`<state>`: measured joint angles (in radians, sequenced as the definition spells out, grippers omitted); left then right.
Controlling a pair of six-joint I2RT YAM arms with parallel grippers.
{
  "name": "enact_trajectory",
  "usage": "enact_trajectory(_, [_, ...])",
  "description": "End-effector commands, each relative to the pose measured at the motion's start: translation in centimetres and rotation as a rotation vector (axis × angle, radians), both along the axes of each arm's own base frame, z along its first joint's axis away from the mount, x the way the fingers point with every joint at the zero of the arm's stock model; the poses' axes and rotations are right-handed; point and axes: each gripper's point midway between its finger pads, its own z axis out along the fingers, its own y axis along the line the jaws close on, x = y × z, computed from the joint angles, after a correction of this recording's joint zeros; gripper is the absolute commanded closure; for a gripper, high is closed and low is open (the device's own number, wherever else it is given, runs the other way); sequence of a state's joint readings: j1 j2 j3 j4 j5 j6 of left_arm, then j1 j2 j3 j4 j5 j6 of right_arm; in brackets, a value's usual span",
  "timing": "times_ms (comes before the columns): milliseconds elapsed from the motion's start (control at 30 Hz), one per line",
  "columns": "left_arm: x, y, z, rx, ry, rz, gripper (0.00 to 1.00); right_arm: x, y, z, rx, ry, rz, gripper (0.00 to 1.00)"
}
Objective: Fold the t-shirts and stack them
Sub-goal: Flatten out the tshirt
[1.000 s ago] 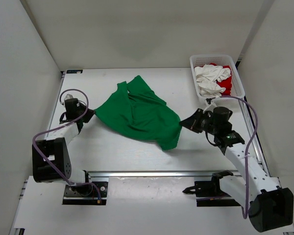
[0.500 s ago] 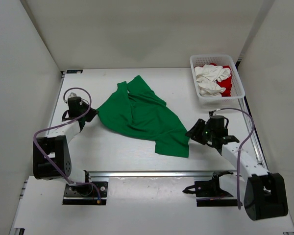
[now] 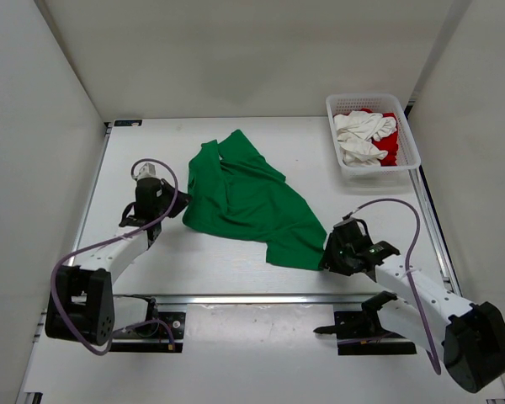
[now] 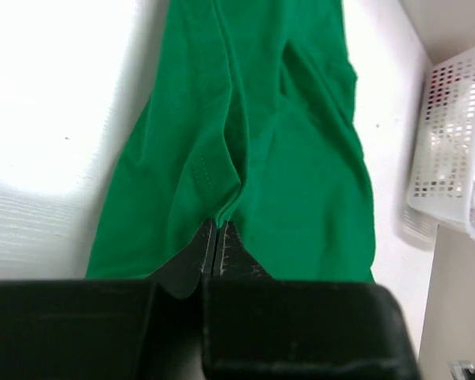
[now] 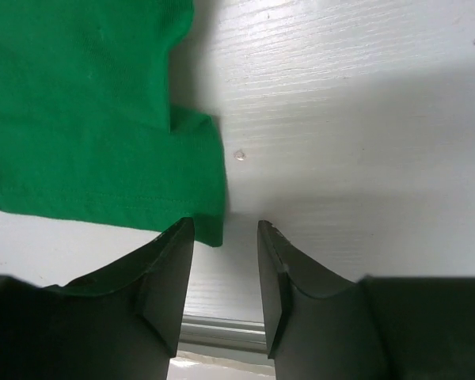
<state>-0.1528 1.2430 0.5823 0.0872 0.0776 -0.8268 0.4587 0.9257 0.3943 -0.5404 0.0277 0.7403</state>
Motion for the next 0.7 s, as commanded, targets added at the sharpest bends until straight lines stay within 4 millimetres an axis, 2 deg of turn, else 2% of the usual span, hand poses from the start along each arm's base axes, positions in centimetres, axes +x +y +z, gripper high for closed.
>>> enact_trajectory(0, [0.0,-0.4,1.7,-0.004,-0.071,-0.012,1.0,-0.6,-0.6,-0.6,-0.055,0.056,-0.045,0.64])
enact_trajectory(167, [-0.2,-0.3,1.6,-0.018,-0.086,-0.016,1.0,-0.8,-0.5,-1.1,-0.065,0.076,-0.061,0.66])
enact_trajectory(333, [0.0,0.5,2.1,-0.042,-0.103,0.004,1.0,-1.6,-0.8,-2.0,-0.088,0.133,-0.059,0.78])
enact_trajectory(467, [0.1,0.2,2.1,-0.033,-0.098,-0.006,1.0,-1.6,-0.2,-2.0,-0.094,0.152,-0.03,0.76])
enact_trajectory(500, [0.1,0.2,2.1,-0.032,-0.1,-0.002,1.0,-1.4,0.0,-1.9,-0.099,0.143,-0.019,0.71])
enact_trajectory(600, [0.1,0.4,2.0,-0.037,-0.102,0.003,1.0,-1.8,0.4,-2.2,-0.078,0.171,-0.009,0.67])
enact_trajectory(667, [0.2,0.4,2.0,-0.034,-0.098,0.006,1.0,-2.4,0.7,-2.6,-0.076,0.199,0.002,0.72])
